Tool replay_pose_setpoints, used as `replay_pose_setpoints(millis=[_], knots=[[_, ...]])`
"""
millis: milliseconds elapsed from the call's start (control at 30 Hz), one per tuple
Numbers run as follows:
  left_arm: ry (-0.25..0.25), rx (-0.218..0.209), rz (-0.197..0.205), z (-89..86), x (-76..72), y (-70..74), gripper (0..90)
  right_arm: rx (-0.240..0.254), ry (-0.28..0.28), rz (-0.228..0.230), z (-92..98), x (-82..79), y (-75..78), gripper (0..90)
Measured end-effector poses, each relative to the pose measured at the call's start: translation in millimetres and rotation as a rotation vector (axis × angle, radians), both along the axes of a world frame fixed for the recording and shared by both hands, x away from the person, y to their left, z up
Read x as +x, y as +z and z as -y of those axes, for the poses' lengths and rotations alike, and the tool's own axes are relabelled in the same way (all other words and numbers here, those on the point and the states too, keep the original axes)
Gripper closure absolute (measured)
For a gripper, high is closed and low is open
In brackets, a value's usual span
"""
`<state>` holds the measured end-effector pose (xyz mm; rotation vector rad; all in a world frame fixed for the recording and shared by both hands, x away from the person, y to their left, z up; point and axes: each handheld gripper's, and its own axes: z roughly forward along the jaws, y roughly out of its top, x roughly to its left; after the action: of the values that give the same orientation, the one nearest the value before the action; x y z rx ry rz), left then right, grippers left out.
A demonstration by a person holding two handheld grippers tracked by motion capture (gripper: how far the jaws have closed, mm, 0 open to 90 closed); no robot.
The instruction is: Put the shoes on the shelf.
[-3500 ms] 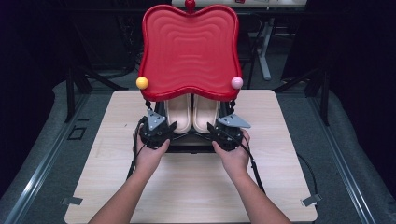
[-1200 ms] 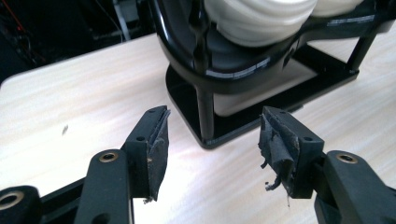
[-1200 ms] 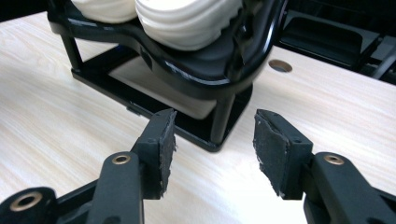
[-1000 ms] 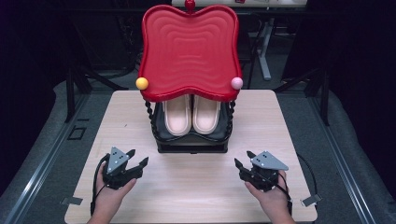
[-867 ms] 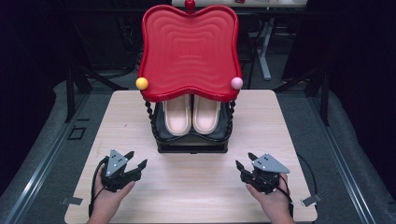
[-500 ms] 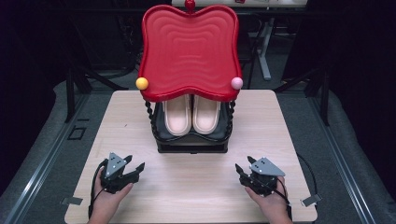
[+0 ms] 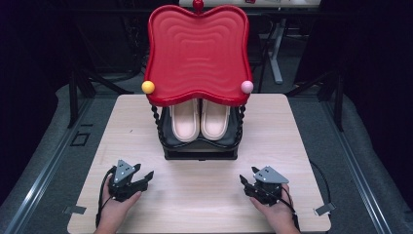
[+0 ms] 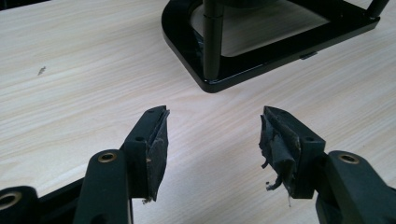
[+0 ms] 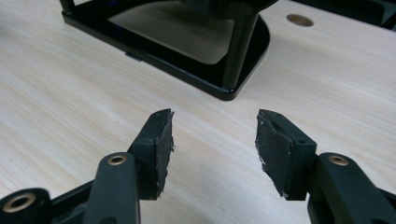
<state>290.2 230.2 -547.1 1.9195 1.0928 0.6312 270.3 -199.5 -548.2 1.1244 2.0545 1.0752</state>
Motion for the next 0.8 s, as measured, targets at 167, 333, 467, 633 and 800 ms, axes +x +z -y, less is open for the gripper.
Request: replay_pose_setpoints(millis=[167, 333, 467, 633, 800], knots=[[0.002, -0.013, -0.008, 0.7, -0.1, -0.9, 42.3, 0.015, 0.0, -0.015, -0.6, 2.0, -3.0, 45.3], [0.004, -0.015, -0.007, 0.1, -0.5, -0.5, 42.3, 0.045, -0.012, -0.021, 3.3, 3.2, -3.7, 45.2], [0.007, -0.02, -0.008, 0.1, -0.8, -0.5, 42.3, 0.06, -0.023, -0.028, 6.5, 4.5, -3.7, 45.2], [0.009, -0.02, -0.008, -0.9, 0.4, -1.0, 42.3, 0.073, -0.05, -0.027, 12.7, 7.7, -4.3, 45.1], [0.013, -0.03, -0.009, -2.5, 1.1, -1.6, 42.3, 0.093, -0.077, -0.04, 20.6, 10.9, -6.5, 45.1]])
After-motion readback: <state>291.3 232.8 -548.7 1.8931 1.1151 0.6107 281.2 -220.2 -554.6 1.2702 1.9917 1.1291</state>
